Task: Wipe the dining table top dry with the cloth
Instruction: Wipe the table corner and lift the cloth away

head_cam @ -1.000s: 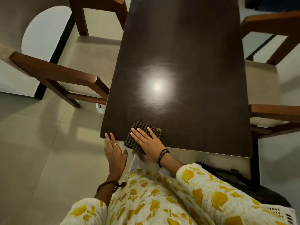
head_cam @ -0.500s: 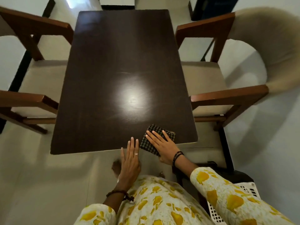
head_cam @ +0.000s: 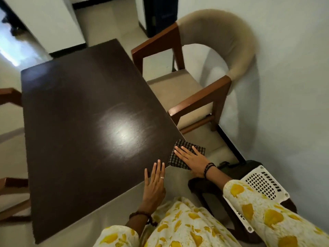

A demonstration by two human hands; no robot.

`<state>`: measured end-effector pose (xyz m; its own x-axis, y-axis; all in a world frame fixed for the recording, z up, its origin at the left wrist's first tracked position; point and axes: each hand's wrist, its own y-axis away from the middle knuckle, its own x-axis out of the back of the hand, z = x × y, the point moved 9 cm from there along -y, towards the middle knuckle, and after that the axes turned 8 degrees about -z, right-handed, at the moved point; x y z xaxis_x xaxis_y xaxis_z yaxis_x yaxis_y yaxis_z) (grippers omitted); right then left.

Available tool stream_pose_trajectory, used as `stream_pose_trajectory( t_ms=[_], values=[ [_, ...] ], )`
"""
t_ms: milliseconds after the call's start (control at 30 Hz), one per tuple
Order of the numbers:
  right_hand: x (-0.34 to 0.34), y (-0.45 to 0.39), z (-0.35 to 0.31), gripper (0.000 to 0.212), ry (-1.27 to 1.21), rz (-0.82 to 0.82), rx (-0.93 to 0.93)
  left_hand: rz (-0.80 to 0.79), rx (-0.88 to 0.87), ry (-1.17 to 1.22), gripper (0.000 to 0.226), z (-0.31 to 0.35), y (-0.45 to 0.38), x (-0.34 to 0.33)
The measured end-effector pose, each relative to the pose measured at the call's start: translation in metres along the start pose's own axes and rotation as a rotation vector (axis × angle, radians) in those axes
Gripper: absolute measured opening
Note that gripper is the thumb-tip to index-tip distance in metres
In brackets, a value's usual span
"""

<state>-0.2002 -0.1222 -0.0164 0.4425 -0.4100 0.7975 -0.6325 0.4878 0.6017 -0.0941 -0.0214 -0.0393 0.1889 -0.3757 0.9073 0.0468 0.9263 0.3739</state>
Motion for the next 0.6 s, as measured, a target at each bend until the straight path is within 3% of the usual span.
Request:
stream_pose_trajectory(
  t_ms=[67, 167, 300, 367, 433, 467, 533, 600],
  values=[
    [-0.003, 0.009, 0.011, 0.081, -0.170, -0.077, -0.036, 0.006, -0.076, -0.043, 0.107, 0.007, -0.007, 0.008],
    [0.001, 0.029, 0.026, 0.066, -0.835, 0.007, -0.100, 0.022, -0.182, -0.092, 0.110, 0.018, -0.018, 0.024],
    [-0.028, 0.072, 0.038, 0.054, -1.881, 0.449, -0.380, 0.054, -0.320, -0.150, 0.107, 0.036, -0.031, 0.046],
    [-0.055, 0.084, 0.021, 0.045, -2.438, 0.654, -0.342, 0.072, -0.418, -0.186, 0.103, 0.048, -0.033, 0.052],
    [-0.077, 0.098, 0.000, 0.028, -2.839, 0.844, -0.267, 0.070, -0.515, -0.244, 0.101, 0.062, -0.032, 0.052],
    [-0.088, 0.105, -0.007, 0.029, -2.899, 0.952, -0.262, 0.059, -0.555, -0.268, 0.102, 0.070, -0.032, 0.049],
    [-0.097, 0.112, -0.018, 0.063, -2.909, 1.003, -0.269, 0.094, -0.551, -0.259, 0.104, 0.071, -0.035, 0.050],
    [-0.117, 0.132, -0.021, 0.086, -2.959, 1.177, -0.285, 0.100, -0.629, -0.281, 0.096, 0.085, -0.034, 0.043]
  ],
)
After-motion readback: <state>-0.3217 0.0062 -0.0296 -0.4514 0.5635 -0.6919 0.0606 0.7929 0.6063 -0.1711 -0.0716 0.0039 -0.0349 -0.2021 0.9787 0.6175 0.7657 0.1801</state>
